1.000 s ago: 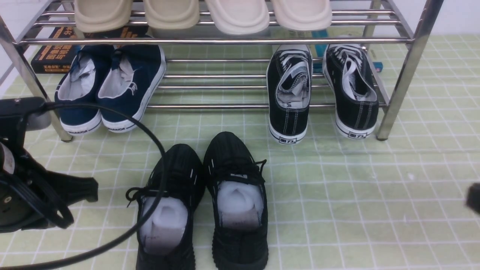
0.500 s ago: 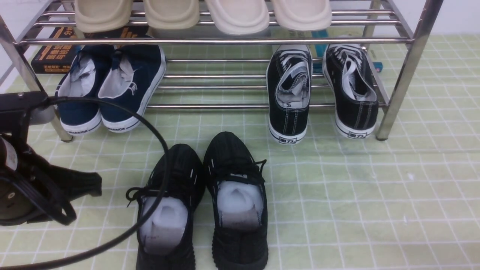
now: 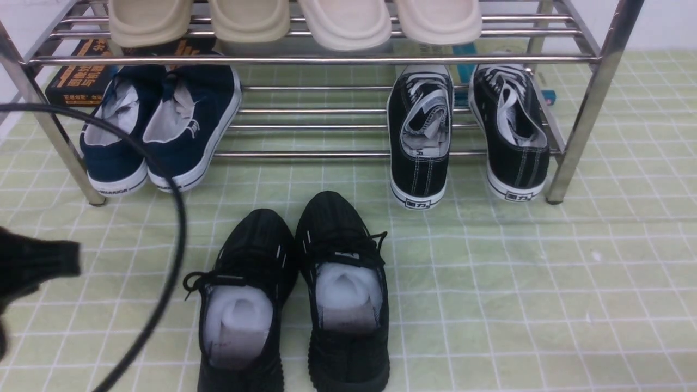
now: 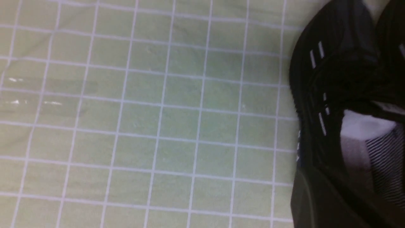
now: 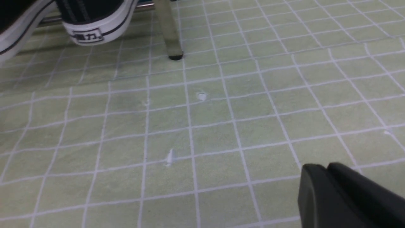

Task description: Take the shoes off the shelf with your hand from the green coffee tablecloth.

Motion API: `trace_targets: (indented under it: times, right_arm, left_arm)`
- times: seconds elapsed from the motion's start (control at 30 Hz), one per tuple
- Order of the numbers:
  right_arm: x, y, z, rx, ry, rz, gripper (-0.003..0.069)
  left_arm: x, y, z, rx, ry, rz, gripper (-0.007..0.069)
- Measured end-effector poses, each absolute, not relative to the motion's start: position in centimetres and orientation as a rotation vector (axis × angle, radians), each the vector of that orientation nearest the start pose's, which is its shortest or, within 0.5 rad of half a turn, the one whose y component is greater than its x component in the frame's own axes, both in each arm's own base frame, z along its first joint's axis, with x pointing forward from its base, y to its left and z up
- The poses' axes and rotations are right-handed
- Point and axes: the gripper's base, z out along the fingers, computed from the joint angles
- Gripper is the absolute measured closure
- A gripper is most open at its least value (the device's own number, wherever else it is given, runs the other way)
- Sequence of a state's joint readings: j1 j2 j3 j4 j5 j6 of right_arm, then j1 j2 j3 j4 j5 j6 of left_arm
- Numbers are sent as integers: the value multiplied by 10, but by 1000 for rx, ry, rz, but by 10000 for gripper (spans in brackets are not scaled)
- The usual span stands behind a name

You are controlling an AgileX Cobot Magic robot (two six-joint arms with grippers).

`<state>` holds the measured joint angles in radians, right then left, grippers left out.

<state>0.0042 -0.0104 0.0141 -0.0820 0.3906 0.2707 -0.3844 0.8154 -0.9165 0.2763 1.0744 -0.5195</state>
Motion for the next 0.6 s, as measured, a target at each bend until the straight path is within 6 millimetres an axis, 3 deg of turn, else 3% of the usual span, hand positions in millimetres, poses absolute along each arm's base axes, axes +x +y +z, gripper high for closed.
trace_targets:
  times: [0.6]
  right_arm:
    - [52,-2,174,191,1871,114,578]
  left_arm:
    - [58,3,375,-124,2265,-81,607]
